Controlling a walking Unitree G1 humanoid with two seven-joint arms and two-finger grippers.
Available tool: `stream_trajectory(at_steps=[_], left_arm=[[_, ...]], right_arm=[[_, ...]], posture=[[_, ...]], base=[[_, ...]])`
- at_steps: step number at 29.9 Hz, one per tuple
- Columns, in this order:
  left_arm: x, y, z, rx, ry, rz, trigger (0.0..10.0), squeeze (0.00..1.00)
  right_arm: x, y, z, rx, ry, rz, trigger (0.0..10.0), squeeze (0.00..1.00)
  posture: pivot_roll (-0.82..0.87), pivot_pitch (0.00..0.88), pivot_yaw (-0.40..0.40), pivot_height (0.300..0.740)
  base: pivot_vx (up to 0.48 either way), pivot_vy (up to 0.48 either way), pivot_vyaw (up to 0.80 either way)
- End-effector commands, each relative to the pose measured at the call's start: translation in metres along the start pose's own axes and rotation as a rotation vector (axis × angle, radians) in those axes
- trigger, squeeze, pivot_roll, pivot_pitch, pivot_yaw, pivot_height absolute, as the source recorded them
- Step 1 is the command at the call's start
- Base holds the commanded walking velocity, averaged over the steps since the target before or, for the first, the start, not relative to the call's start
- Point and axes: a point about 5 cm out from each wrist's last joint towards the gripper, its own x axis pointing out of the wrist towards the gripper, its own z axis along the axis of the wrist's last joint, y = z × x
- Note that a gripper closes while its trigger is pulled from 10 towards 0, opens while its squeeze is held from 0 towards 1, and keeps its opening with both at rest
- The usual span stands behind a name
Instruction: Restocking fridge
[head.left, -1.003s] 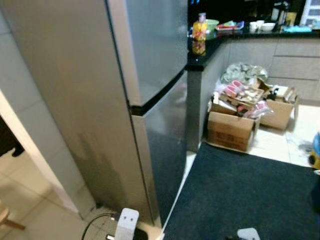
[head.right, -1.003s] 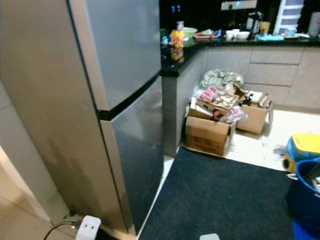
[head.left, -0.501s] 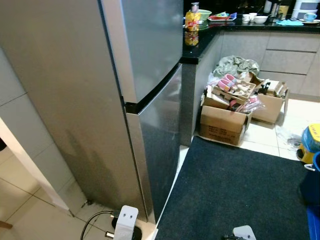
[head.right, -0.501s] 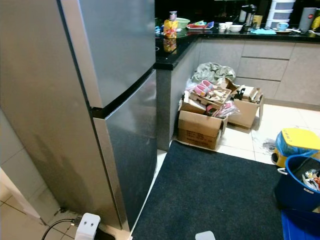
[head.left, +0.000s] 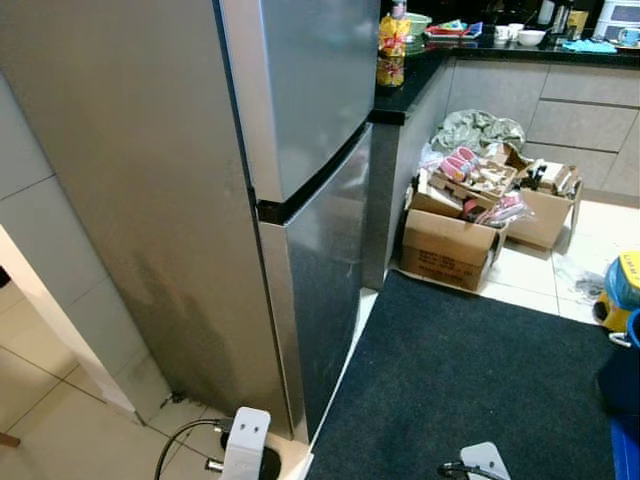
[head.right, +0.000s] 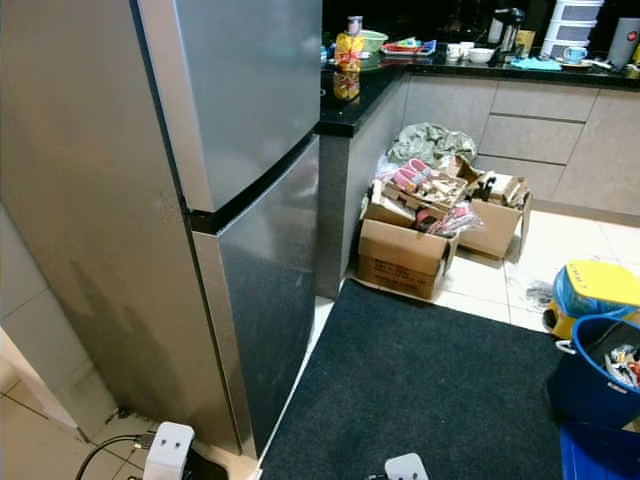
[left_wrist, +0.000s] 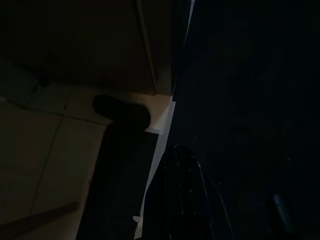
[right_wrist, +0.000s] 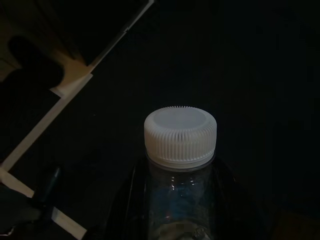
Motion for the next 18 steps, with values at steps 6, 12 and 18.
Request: stream_trajectory(at_steps=[6,12,18], left_arm=[[-0.0019,0.0055,-0.0022,-0.005,-0.003,0.007,10.0,0.0],[-0.0007,0.0047,0.0003,-0.005,-0.006,0.0,10.0,0.0],[-0.0001,0.0028,0.0011,-0.001,-0.006,-0.011,10.0,0.0]], right_arm=[[-0.0019,0.0001,-0.0074,0.013,0.013,-0.008,10.0,0.0],[-0.0029,-0.002,-0.0098,0.021,0.016,-0.018,10.0,0.0],[-0.0035,-0.0021,-0.0116,0.029,0.017,-0.023,10.0,0.0]], posture=[[-0.03,0.1,0.023,0.74],[-0.04,0.102,0.03,0.74],[-0.05,0.103,0.038,0.74]], base=[[0.389,0.0,0.0],[0.391,0.0,0.0],[0.389,0.0,0.0]])
